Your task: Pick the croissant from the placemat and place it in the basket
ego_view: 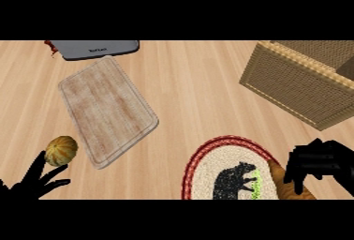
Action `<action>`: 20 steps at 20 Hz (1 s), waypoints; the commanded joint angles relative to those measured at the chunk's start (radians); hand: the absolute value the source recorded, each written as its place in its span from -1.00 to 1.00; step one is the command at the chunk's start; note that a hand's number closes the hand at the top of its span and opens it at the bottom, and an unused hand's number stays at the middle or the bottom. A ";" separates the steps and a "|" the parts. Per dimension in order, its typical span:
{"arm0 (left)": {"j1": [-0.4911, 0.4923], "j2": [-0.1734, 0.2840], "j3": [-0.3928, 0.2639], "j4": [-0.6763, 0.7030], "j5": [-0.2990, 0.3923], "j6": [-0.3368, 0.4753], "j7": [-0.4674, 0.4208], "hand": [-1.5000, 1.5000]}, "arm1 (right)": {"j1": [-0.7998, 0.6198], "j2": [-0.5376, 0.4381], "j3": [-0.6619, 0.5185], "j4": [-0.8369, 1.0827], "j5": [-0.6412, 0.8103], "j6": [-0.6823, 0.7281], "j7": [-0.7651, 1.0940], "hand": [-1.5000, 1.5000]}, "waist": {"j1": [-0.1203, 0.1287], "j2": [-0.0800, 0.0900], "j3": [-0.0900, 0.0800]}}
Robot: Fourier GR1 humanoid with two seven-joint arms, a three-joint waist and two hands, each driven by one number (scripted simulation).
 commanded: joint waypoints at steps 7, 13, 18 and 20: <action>-0.019 -0.042 -0.065 0.081 -0.036 -0.003 0.013 0.00 | 0.022 -0.259 -0.554 0.151 -0.556 0.219 0.041 1.00 | 0.040 0.007 -0.018; -0.144 -0.023 -0.070 0.140 -0.035 -0.040 0.040 0.00 | -0.022 -0.425 -0.746 0.402 -0.745 0.440 0.151 1.00 | 0.104 0.019 -0.017; -0.146 -0.059 -0.126 0.104 -0.085 -0.022 0.069 0.00 | -0.087 -0.422 -0.722 0.574 -0.674 0.517 0.133 1.00 | 0.165 0.021 -0.014; -0.229 -0.047 -0.090 0.220 -0.068 -0.054 0.030 0.00 | -0.161 -0.436 -0.677 0.611 -0.643 0.490 0.144 1.00 | 0.180 0.029 -0.016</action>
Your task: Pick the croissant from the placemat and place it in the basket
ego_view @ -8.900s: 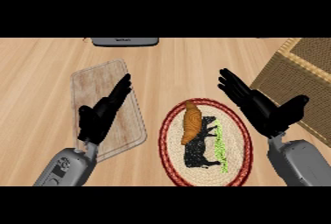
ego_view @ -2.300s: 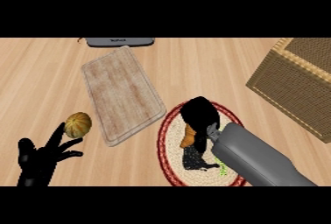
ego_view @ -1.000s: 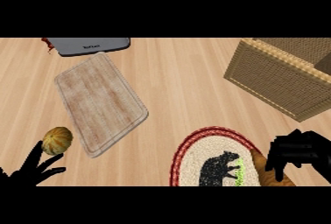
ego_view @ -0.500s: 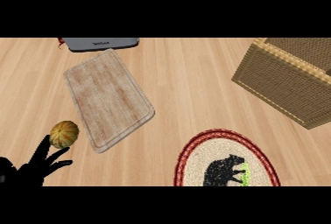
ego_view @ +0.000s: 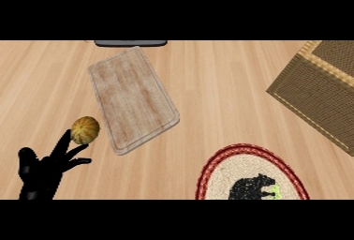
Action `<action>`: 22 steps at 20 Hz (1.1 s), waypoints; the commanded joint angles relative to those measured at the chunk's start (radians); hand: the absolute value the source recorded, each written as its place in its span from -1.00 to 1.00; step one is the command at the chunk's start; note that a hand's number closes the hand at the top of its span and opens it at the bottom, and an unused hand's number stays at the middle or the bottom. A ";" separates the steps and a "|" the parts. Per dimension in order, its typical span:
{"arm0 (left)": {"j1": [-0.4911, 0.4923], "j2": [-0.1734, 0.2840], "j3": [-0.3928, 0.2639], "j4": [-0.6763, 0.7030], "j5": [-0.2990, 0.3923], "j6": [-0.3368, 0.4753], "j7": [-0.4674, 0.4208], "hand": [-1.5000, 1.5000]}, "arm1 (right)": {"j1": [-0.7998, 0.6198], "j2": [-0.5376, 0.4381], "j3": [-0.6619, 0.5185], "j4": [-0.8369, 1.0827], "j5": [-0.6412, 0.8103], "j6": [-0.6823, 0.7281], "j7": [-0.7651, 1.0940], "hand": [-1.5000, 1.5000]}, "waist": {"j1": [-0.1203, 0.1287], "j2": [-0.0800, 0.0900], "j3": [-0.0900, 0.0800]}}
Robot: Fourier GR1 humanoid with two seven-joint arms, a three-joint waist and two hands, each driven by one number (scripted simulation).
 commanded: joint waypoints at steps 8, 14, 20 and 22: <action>-0.047 -0.031 -0.035 0.143 -0.026 -0.042 0.013 0.00 | -0.223 0.116 0.176 0.197 0.169 0.013 -0.033 1.00 | 0.047 0.017 -0.011; -0.084 -0.046 -0.038 0.150 -0.043 -0.034 0.015 0.00 | -0.343 0.232 0.250 0.322 0.122 0.078 0.064 1.00 | 0.045 0.018 -0.011; -0.075 -0.037 -0.014 0.148 -0.033 -0.053 0.006 0.00 | -0.443 0.300 0.270 0.556 0.271 0.144 -0.072 1.00 | 0.045 0.019 -0.009; -0.059 -0.041 -0.014 0.173 -0.043 -0.057 -0.021 0.00 | -0.492 0.295 0.274 0.591 0.295 0.170 -0.067 1.00 | 0.038 0.016 -0.010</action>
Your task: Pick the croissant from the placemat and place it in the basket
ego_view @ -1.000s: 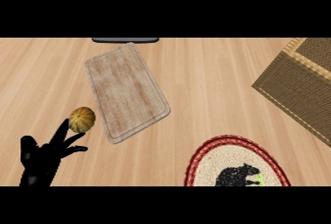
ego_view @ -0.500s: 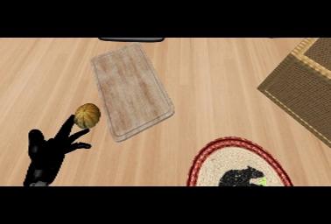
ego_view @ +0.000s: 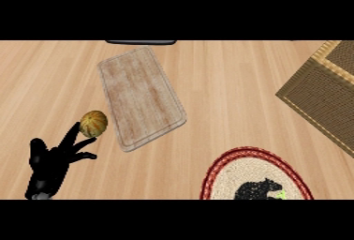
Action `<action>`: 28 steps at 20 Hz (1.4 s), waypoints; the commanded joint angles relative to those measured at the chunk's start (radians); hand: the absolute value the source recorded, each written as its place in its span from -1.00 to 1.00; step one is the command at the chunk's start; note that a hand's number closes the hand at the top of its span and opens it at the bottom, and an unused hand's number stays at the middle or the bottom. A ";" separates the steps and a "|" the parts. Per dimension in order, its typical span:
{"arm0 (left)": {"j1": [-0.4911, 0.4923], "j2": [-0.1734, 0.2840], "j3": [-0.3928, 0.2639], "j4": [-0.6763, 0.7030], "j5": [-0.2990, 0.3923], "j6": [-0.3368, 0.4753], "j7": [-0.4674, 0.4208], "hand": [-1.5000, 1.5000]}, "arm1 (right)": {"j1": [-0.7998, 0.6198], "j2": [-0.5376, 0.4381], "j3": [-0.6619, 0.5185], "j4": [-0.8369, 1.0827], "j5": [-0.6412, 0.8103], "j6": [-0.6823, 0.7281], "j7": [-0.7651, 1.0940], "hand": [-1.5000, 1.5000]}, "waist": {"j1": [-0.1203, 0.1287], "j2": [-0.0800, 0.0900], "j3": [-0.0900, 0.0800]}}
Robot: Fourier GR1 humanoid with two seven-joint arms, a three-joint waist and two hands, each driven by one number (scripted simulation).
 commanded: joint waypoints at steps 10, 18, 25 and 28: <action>0.022 -0.025 -0.015 0.058 -0.013 -0.017 0.023 0.00 | -0.145 0.019 0.101 0.265 0.409 -0.174 -0.294 -1.00 | 0.005 0.017 -0.012; 0.039 -0.064 -0.044 0.070 -0.036 -0.014 -0.006 0.00 | -0.247 0.019 0.048 0.496 0.423 -0.098 -0.438 -1.00 | 0.001 0.019 -0.012; 0.026 -0.077 -0.047 0.043 -0.045 0.000 0.025 0.00 | -0.333 -0.039 -0.023 0.658 0.371 0.015 -0.352 -1.00 | 0.000 0.023 -0.010; 0.027 -0.066 -0.037 0.064 -0.046 -0.012 0.008 0.00 | -0.341 -0.062 -0.031 0.702 0.383 -0.005 -0.338 -1.00 | 0.000 0.027 -0.010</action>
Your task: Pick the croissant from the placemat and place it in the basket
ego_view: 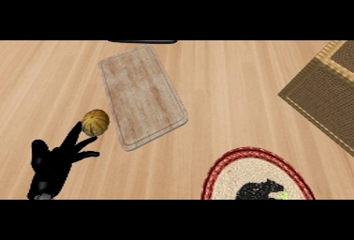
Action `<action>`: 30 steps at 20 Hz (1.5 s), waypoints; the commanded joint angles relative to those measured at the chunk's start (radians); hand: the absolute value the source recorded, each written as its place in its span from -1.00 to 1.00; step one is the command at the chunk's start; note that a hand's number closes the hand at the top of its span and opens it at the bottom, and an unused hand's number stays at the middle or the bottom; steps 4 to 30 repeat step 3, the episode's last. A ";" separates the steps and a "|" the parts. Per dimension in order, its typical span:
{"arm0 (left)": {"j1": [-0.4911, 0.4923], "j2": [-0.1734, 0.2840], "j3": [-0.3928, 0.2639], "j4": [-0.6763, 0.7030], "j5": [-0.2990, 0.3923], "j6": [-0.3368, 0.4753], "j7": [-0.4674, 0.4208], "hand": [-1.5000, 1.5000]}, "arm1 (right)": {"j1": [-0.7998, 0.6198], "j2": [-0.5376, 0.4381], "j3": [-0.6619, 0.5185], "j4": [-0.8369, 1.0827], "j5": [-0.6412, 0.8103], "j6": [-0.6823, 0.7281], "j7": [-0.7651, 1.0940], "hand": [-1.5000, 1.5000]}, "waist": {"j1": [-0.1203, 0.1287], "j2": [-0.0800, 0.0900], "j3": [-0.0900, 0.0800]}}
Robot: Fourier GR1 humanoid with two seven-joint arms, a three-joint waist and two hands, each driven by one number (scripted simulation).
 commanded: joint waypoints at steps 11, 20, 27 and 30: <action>0.036 -0.036 -0.041 0.061 -0.008 -0.015 -0.001 0.00 | -0.018 -0.085 -0.034 0.105 -0.005 0.071 -0.006 -1.00 | 0.006 0.023 -0.011; 0.036 -0.036 -0.041 0.061 -0.008 -0.015 -0.001 0.00 | -0.018 -0.085 -0.034 0.105 -0.005 0.071 -0.006 -1.00 | 0.006 0.023 -0.011; 0.036 -0.036 -0.041 0.061 -0.008 -0.015 -0.001 0.00 | -0.018 -0.085 -0.034 0.105 -0.005 0.071 -0.006 -1.00 | 0.006 0.023 -0.011; 0.036 -0.036 -0.041 0.061 -0.008 -0.015 -0.001 0.00 | -0.018 -0.085 -0.034 0.105 -0.005 0.071 -0.006 -1.00 | 0.006 0.023 -0.011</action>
